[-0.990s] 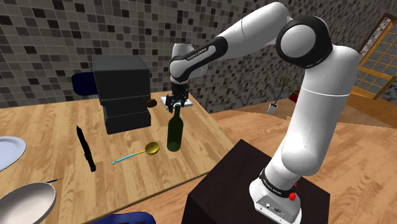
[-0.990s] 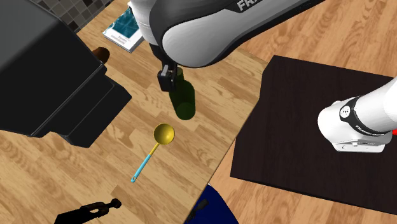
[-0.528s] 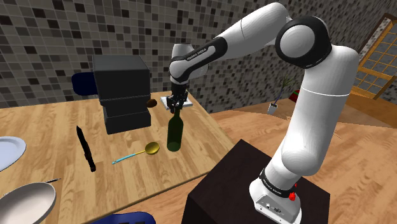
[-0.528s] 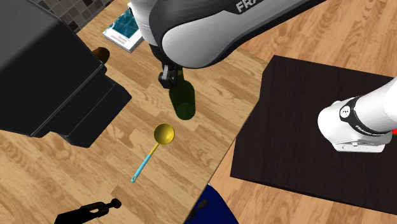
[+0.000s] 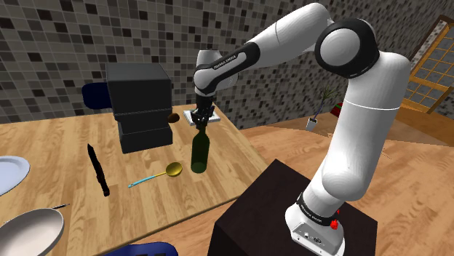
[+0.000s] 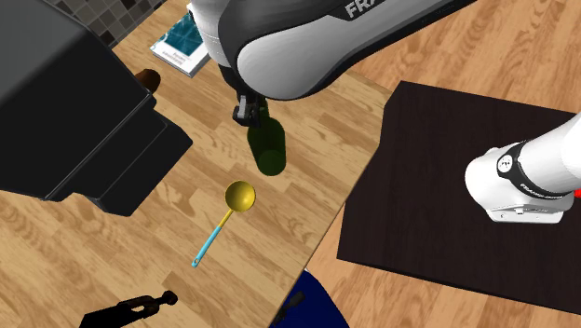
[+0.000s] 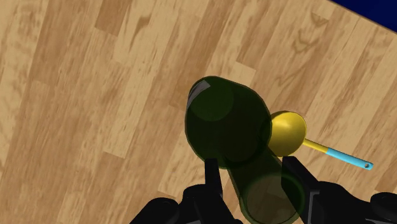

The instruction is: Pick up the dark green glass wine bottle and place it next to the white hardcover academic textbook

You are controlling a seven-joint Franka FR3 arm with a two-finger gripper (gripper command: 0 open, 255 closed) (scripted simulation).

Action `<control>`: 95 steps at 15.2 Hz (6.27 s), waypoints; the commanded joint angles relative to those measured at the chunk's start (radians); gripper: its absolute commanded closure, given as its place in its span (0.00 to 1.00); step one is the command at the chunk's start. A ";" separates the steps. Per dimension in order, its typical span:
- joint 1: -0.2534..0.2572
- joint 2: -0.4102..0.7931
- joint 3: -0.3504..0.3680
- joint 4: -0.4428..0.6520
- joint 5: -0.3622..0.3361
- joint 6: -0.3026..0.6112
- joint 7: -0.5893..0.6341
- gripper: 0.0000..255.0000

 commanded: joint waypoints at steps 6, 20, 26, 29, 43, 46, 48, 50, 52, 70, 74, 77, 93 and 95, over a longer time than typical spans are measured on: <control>0.000 -0.036 -0.001 0.023 -0.003 -0.060 0.003 1.00; 0.000 -0.115 -0.002 0.118 -0.009 -0.234 0.012 1.00; 0.000 -0.137 -0.002 0.172 -0.010 -0.310 0.016 1.00; -0.001 -0.146 -0.002 0.203 -0.011 -0.348 0.017 1.00; -0.001 -0.160 -0.003 0.374 -0.013 -0.533 0.024 1.00; -0.001 -0.157 -0.003 0.417 -0.013 -0.574 0.026 1.00; -0.002 -0.154 -0.003 0.448 -0.013 -0.602 0.027 1.00; -0.002 -0.150 -0.003 0.480 -0.013 -0.630 0.028 1.00; -0.002 -0.145 -0.003 0.514 -0.013 -0.659 0.028 1.00; -0.005 -0.032 -0.004 0.919 -0.010 -0.951 0.038 1.00; -0.006 0.022 -0.004 1.056 -0.008 -1.034 0.041 1.00; -0.019 0.043 -0.011 1.093 -0.007 -1.051 0.023 1.00; -0.195 0.111 -0.104 0.838 0.010 -0.739 -0.255 1.00; -0.217 0.143 -0.113 0.843 0.015 -0.713 -0.286 1.00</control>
